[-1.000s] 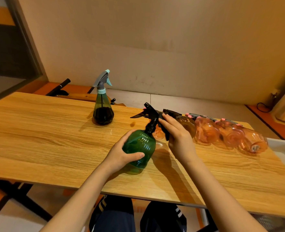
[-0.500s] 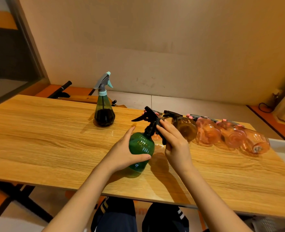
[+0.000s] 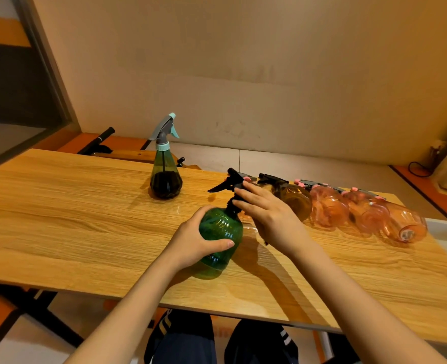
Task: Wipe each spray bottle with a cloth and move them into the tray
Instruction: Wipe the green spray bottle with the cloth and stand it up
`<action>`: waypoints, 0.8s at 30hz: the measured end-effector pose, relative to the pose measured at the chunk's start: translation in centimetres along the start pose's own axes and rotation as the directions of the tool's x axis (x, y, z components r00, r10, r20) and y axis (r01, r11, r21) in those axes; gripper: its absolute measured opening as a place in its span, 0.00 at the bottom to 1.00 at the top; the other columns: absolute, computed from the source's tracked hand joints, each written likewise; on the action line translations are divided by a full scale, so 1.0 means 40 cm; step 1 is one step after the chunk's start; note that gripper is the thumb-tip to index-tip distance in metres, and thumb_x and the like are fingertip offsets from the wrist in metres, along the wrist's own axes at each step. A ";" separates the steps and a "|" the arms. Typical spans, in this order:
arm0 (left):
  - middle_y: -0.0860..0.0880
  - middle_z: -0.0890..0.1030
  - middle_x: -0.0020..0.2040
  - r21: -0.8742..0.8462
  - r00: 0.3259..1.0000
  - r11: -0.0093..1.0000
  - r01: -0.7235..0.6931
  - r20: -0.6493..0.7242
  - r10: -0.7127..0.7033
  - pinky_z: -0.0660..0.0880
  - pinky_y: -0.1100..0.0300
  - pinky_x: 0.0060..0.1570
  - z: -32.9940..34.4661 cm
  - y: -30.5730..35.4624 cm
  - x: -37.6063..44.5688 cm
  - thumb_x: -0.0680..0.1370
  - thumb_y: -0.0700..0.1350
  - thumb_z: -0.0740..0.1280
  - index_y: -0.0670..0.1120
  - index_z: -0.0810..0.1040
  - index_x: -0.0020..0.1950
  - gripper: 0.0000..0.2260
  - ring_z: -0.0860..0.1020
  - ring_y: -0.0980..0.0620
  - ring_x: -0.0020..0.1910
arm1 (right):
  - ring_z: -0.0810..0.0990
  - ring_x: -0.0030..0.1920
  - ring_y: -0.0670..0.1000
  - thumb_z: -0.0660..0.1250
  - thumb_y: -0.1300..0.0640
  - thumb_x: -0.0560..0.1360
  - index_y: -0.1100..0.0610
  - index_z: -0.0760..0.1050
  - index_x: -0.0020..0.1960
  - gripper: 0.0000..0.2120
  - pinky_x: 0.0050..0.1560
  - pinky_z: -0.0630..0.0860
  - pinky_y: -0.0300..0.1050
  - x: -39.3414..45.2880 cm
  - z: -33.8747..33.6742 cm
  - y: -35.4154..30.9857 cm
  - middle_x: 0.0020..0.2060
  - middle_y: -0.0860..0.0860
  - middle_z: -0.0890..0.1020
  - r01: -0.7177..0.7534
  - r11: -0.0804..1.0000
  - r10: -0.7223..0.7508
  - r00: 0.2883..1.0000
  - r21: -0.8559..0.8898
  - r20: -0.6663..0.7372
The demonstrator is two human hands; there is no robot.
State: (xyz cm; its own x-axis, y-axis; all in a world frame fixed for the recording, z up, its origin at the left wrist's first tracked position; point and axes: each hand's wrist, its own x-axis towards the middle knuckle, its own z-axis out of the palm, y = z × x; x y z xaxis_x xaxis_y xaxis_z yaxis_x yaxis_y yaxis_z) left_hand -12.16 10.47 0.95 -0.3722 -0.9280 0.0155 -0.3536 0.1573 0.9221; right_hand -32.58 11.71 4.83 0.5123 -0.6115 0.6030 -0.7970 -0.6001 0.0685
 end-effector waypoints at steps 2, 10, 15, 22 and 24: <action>0.60 0.75 0.58 -0.010 1.000 1.000 0.003 0.001 -0.003 0.77 0.56 0.54 -0.002 0.002 0.000 0.56 0.64 0.73 0.62 0.65 0.65 0.39 0.75 0.58 0.57 | 0.67 0.68 0.59 0.72 0.72 0.67 0.60 0.77 0.60 0.24 0.67 0.60 0.61 0.001 0.006 0.014 0.64 0.58 0.74 -0.009 1.000 0.008 1.000 0.022 0.011; 0.57 0.75 0.59 0.006 1.000 1.000 0.000 0.011 0.000 0.77 0.58 0.53 -0.002 0.000 0.006 0.67 0.50 0.79 0.60 0.66 0.67 0.33 0.76 0.56 0.57 | 0.68 0.67 0.61 0.71 0.77 0.62 0.62 0.78 0.58 0.25 0.60 0.72 0.60 -0.017 0.006 0.002 0.62 0.59 0.76 -0.014 1.000 0.014 1.000 0.024 0.006; 0.56 0.76 0.59 0.049 1.000 0.999 0.009 -0.013 -0.008 0.77 0.56 0.54 0.007 0.007 0.010 0.66 0.53 0.78 0.59 0.66 0.67 0.33 0.76 0.55 0.56 | 0.72 0.64 0.61 0.67 0.73 0.65 0.62 0.78 0.57 0.22 0.59 0.73 0.58 -0.019 -0.021 -0.014 0.60 0.58 0.78 0.040 0.998 -0.039 0.999 -0.042 0.006; 0.54 0.75 0.60 0.106 0.999 0.994 -0.007 -0.040 0.011 0.77 0.54 0.56 0.022 0.012 0.006 0.65 0.54 0.79 0.58 0.66 0.69 0.36 0.76 0.53 0.57 | 0.74 0.63 0.61 0.73 0.76 0.59 0.60 0.78 0.59 0.29 0.60 0.67 0.58 -0.008 -0.018 0.000 0.60 0.58 0.78 0.022 0.997 -0.013 0.994 -0.076 0.109; 0.54 0.75 0.61 0.129 0.999 0.992 -0.007 -0.045 0.013 0.77 0.53 0.57 0.027 0.015 0.003 0.64 0.54 0.79 0.58 0.65 0.71 0.38 0.75 0.53 0.58 | 0.74 0.63 0.61 0.72 0.77 0.58 0.60 0.78 0.58 0.31 0.60 0.69 0.56 -0.032 -0.033 0.008 0.60 0.57 0.78 0.007 0.997 0.002 0.994 -0.076 0.111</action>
State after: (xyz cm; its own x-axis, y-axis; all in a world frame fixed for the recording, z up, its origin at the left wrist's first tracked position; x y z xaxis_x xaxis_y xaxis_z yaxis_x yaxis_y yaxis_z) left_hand -13.36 10.81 1.09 -0.3378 -0.9402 0.0449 -0.4584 0.2060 0.8645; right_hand -33.90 12.96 5.13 0.5435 -0.6661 0.5108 -0.8155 -0.5632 0.1333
